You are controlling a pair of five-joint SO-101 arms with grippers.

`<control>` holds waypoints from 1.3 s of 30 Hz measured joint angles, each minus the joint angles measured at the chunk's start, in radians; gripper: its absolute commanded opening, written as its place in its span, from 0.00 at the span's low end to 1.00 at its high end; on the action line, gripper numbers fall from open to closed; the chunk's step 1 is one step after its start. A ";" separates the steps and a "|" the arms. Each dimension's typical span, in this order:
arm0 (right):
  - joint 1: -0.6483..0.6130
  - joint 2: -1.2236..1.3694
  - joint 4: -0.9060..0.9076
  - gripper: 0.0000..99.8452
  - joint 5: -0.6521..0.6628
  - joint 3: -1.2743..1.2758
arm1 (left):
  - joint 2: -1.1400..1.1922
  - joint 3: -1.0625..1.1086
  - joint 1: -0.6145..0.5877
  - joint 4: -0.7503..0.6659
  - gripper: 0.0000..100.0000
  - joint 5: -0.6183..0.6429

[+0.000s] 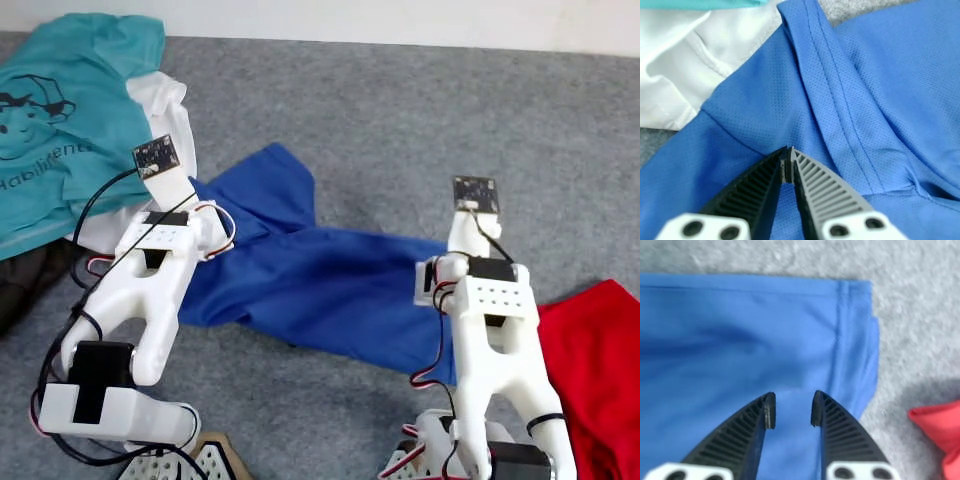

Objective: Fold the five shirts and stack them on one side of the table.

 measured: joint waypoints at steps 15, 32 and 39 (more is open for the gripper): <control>0.097 0.000 -0.075 0.13 0.021 -0.002 | 0.000 0.032 0.061 -0.077 0.01 -0.213; 0.094 0.000 -0.163 0.13 0.038 0.066 | 0.000 0.032 0.058 -0.080 0.01 -0.216; 0.094 -0.002 -0.219 0.13 0.038 0.112 | 0.000 -0.026 0.058 -0.043 0.01 -0.216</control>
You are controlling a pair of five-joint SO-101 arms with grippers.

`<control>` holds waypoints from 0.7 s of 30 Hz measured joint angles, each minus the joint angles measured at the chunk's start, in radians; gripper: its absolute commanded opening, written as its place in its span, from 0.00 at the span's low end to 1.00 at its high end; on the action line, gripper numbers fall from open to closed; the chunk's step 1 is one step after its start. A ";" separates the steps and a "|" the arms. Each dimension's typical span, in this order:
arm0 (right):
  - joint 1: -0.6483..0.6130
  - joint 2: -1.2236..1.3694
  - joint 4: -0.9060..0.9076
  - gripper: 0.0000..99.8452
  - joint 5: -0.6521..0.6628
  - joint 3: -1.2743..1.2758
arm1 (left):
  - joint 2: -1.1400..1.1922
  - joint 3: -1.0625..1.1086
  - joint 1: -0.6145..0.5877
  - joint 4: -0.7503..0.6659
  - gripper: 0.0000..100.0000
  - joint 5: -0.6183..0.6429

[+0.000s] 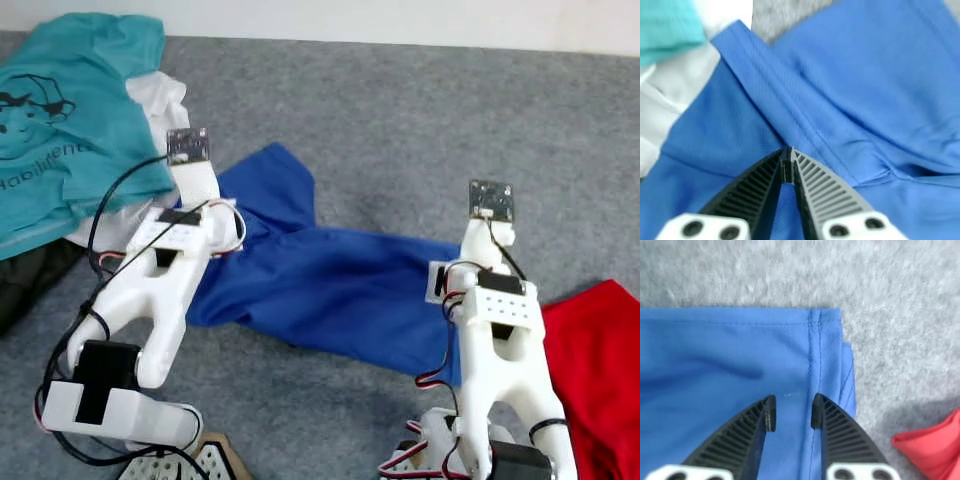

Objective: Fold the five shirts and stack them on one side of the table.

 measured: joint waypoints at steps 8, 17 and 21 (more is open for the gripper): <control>0.000 0.000 -0.017 0.13 0.000 0.000 | 0.000 -0.124 -0.017 0.115 0.22 0.000; 0.000 0.000 -0.017 0.13 0.000 0.000 | 0.054 -0.118 -0.020 0.115 0.35 -0.002; 0.000 0.000 -0.017 0.13 0.000 0.000 | 0.069 -0.118 -0.020 0.115 0.35 -0.002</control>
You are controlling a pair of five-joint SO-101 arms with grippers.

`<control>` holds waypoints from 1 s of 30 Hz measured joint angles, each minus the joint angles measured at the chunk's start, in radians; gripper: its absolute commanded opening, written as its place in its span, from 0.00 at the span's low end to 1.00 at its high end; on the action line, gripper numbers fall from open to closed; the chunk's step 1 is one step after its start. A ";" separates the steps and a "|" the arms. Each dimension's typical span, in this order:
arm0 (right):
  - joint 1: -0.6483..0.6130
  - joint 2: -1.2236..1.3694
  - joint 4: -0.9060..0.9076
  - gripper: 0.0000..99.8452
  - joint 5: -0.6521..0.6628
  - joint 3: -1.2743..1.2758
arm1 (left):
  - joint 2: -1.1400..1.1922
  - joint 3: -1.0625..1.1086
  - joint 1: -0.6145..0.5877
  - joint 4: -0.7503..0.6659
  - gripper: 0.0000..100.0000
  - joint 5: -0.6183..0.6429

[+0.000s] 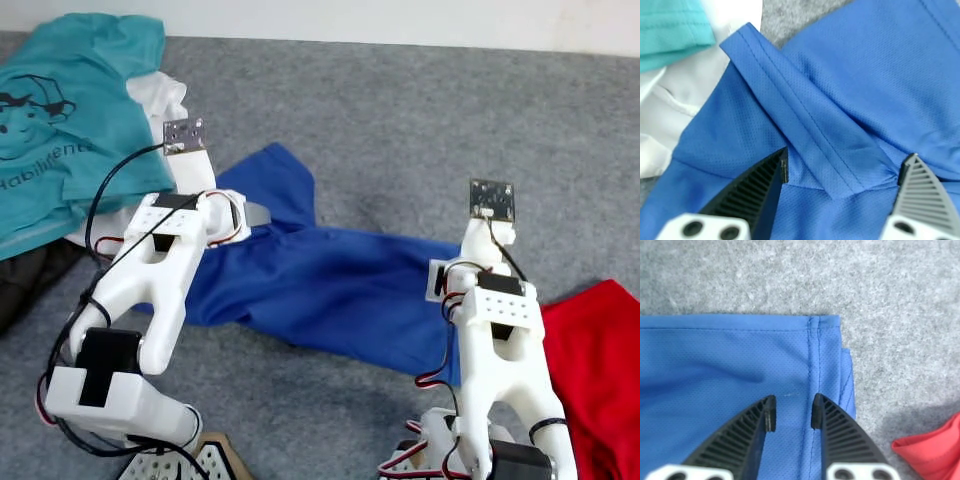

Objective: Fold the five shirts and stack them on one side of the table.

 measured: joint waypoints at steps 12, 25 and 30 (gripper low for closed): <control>0.000 0.000 0.000 0.13 0.000 0.000 | 0.064 0.000 -0.002 0.000 0.10 0.003; 0.000 0.000 0.000 0.13 0.000 0.000 | 0.064 0.000 0.011 -0.100 0.01 0.003; 0.000 0.000 0.000 0.13 0.000 0.000 | 0.066 -0.015 0.069 -0.100 0.01 0.003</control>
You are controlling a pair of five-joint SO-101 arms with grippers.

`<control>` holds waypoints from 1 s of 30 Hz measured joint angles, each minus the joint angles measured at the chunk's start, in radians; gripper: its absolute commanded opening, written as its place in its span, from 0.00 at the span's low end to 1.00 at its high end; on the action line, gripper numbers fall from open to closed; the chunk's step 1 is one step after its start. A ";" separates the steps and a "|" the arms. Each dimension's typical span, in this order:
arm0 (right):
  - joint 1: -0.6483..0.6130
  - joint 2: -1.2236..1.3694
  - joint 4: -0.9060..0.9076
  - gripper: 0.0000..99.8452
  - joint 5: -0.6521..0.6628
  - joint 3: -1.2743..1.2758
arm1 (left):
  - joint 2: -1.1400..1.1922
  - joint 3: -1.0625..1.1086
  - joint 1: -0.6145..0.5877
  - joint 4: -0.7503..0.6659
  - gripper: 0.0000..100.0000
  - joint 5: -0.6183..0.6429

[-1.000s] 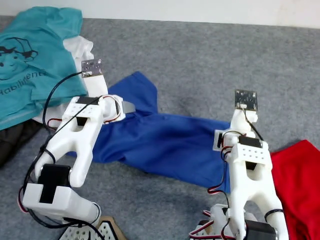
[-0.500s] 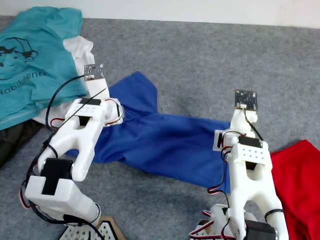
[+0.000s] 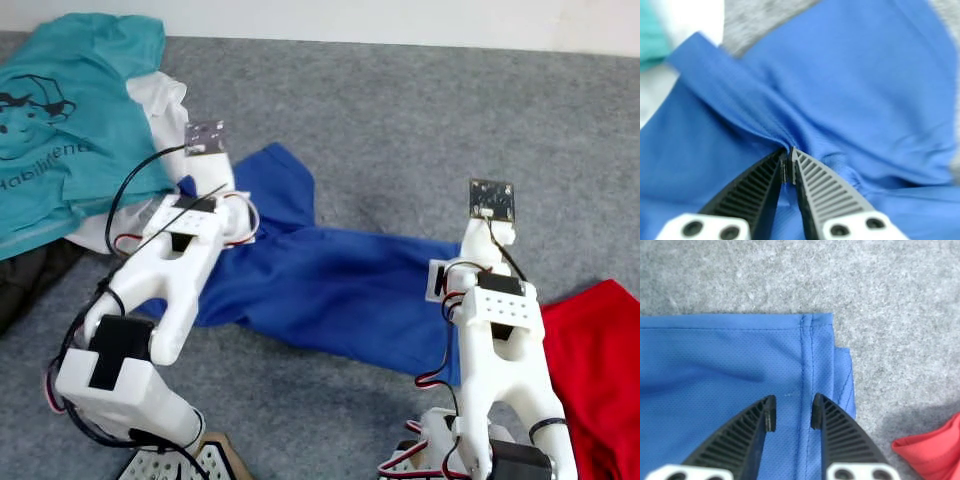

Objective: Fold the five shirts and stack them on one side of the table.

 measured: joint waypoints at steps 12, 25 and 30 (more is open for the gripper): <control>0.000 0.000 0.000 0.13 0.000 0.000 | 0.000 -0.173 0.051 0.000 0.01 0.000; -0.018 0.000 0.000 0.13 0.000 0.000 | 0.009 -0.296 0.132 0.000 0.01 0.106; -0.020 0.002 0.000 0.13 0.000 0.015 | 0.117 -0.362 0.155 0.000 0.01 0.106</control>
